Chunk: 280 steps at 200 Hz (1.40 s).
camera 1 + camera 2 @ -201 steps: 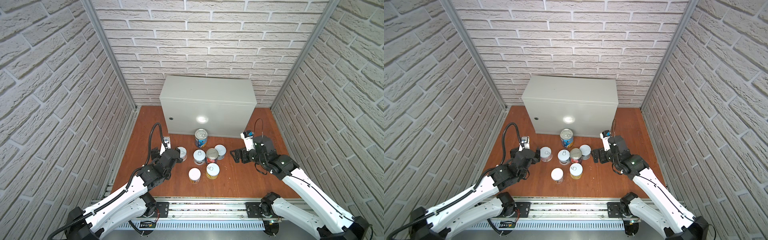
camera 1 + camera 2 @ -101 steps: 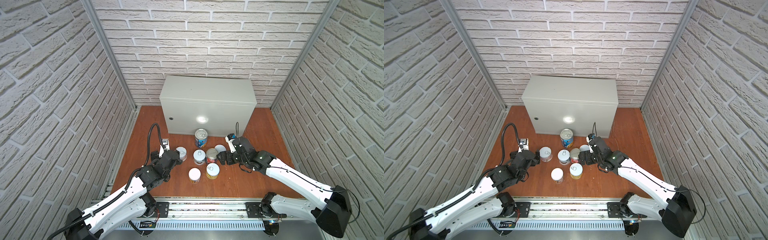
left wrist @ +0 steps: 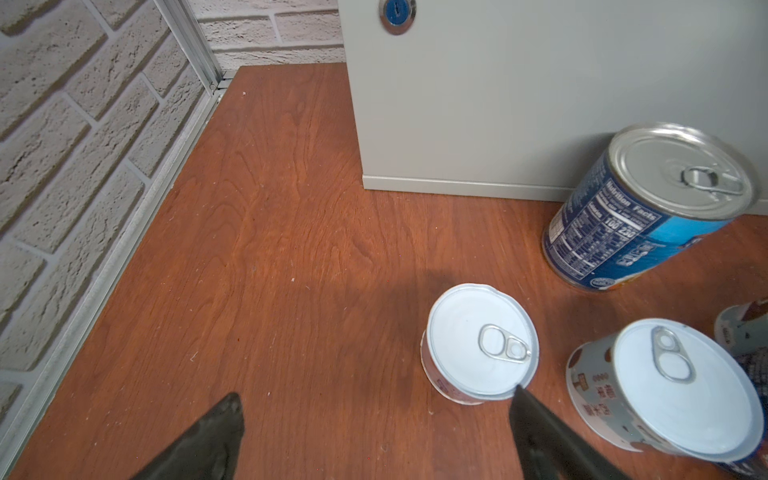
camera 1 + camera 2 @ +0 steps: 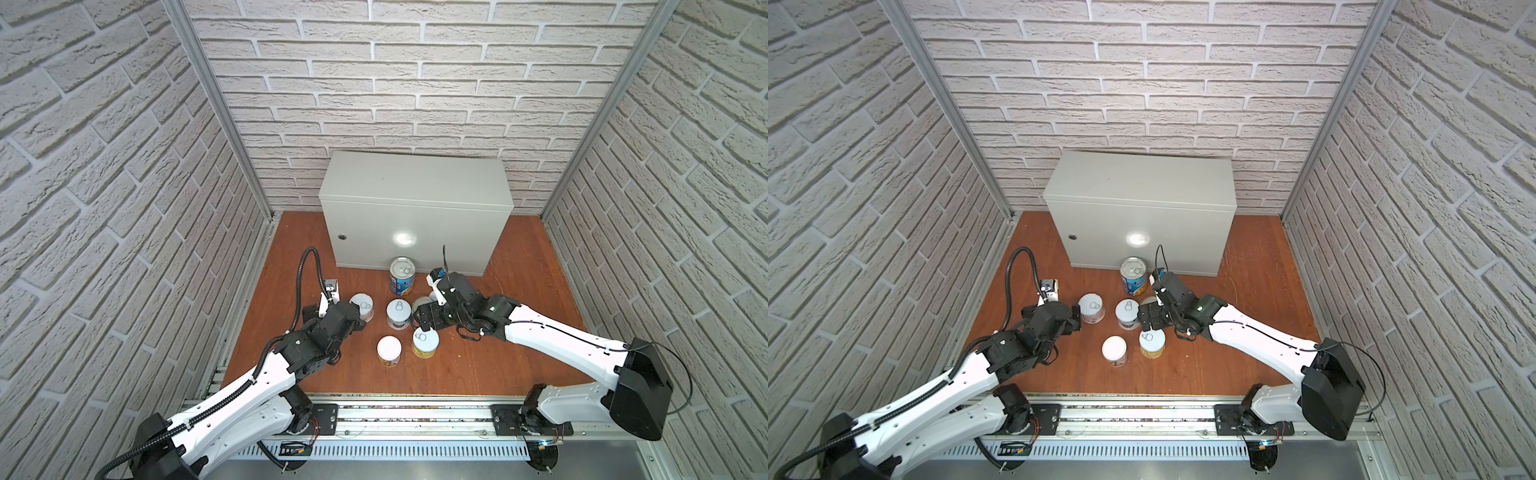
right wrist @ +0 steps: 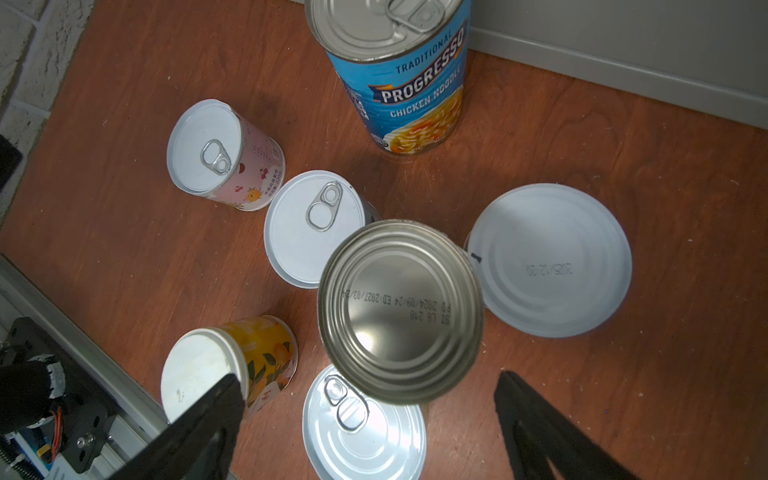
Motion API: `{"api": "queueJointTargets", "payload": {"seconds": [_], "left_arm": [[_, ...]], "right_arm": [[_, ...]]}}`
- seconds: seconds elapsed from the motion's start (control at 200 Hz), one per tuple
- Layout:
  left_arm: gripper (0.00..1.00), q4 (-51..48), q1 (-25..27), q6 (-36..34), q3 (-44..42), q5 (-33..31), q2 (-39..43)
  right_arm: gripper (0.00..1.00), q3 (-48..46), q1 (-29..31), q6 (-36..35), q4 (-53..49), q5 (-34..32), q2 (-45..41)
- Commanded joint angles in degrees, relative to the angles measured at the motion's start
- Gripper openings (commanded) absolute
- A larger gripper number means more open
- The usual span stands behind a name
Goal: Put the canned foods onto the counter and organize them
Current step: 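Close the right gripper on the dark blue tomato can while the left arm approaches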
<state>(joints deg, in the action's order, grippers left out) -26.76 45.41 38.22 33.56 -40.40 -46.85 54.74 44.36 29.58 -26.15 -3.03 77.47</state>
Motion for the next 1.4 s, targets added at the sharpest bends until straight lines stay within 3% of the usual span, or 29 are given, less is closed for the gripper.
{"api": "queueJointTargets", "payload": {"seconds": [0.0, 0.81, 1.165, 1.395], "left_arm": [[0.98, -0.1, 0.0, 0.4, -0.9, -0.5, 0.9], [0.99, 1.5, -0.3, -1.7, 1.8, 1.2, -5.1], [0.98, 3.3, -0.4, -2.3, 1.7, 2.8, -7.1], [0.99, 3.3, -0.4, -2.8, 1.6, 2.8, -7.3]], "right_arm": [[0.96, 2.0, 0.7, -0.3, 0.1, -3.9, 2.1], [0.83, 8.2, 1.0, -0.1, -3.4, -7.8, 12.0], [0.6, 8.7, 1.0, 0.9, -4.3, -7.9, 12.3], [0.55, 9.9, 1.0, 2.1, -4.7, -7.7, 12.2]]}}
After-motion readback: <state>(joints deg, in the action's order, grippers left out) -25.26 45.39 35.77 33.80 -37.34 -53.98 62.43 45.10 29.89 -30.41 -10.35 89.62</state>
